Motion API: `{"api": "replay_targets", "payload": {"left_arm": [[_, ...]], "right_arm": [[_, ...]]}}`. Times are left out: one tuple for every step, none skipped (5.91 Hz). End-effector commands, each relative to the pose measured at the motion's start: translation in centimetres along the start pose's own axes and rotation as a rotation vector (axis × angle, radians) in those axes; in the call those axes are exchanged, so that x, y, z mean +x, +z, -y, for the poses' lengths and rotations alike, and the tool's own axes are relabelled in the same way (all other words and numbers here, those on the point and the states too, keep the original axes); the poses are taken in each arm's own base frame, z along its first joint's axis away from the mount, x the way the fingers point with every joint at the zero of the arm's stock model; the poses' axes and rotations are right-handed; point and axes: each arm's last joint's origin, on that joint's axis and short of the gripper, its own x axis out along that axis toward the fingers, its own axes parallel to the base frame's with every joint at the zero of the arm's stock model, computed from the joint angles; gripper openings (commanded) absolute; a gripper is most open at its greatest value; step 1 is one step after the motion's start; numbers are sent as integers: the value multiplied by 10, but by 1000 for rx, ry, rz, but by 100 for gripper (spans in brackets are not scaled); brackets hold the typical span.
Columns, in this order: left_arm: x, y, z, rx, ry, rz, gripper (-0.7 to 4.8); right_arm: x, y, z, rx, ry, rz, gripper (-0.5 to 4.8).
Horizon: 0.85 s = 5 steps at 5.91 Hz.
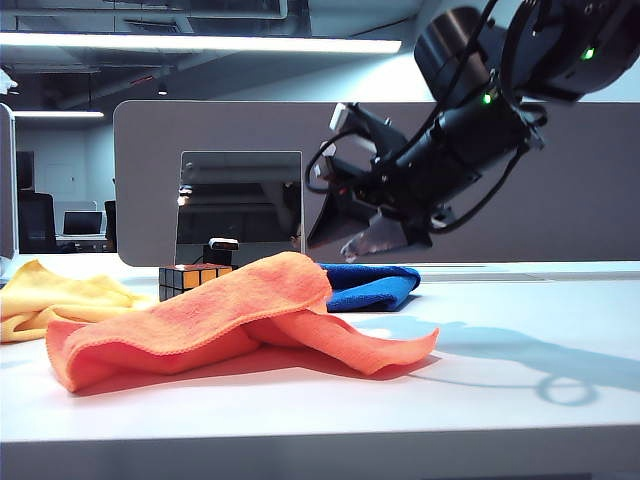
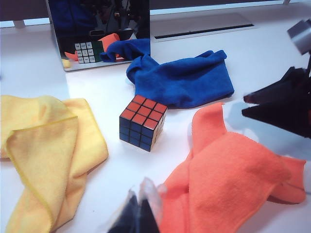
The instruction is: Pick up a rag that is the same color as the top surface of the Rubik's Cube and cover the cube with it.
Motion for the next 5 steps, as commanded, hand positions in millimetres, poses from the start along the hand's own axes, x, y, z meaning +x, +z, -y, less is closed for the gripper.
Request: {"api": "replay_targets", "payload": {"left_arm": [[0, 2, 1, 7, -9, 14, -5], [0, 2, 1, 7, -9, 13, -6], [0, 2, 1, 7, -8, 13, -5], [0, 2, 1, 7, -8, 13, -5], [0, 2, 0, 7, -8, 13, -5]], "right_arm": [[10, -13, -16, 62, 239, -109, 339], [10, -12, -21, 72, 336, -118, 338], [9, 3, -29, 79, 482, -101, 338], [9, 15, -31, 110, 519, -89, 339], [9, 11, -33, 148, 522, -135, 370]]}}
